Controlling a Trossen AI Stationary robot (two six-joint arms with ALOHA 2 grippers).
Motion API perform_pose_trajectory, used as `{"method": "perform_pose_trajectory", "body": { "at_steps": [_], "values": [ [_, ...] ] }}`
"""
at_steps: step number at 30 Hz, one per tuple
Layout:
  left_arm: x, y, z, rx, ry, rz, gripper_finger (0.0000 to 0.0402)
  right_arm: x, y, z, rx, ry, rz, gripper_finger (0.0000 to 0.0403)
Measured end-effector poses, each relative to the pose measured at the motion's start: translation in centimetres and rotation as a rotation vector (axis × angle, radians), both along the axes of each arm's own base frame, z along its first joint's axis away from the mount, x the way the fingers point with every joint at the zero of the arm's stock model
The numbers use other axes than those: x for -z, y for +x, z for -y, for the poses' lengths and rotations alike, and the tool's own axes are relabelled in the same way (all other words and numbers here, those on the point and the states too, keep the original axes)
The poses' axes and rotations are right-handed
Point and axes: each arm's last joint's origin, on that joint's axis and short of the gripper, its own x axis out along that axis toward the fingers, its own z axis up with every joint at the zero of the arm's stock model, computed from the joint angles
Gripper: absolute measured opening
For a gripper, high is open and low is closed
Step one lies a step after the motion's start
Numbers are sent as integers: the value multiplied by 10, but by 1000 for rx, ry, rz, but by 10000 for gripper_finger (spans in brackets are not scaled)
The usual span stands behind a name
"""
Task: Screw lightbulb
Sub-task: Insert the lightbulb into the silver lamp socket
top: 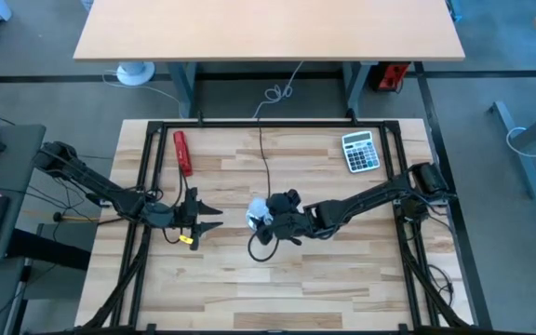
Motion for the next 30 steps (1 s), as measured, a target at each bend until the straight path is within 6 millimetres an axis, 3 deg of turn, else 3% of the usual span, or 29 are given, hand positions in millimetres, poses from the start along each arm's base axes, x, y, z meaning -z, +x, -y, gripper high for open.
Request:
{"method": "perform_pose_trajectory", "body": {
  "at_steps": [6,11,19,24,30],
  "values": [
    [-1,0,0,0,-3,6,148,-19,-11,0,27,-103,-5,382],
    [-1,0,0,-7,-1,7,148,-50,-25,-7,-2,-140,53,382],
    [-5,-2,-1,-20,13,38,148,-90,-61,-44,-205,-325,49,378],
    [-11,-5,-4,-28,22,72,148,-86,-86,-60,-126,-431,-52,342],
    [-13,-3,-11,-88,62,78,148,-51,-103,-62,-61,-404,-95,258]
  ]
}}
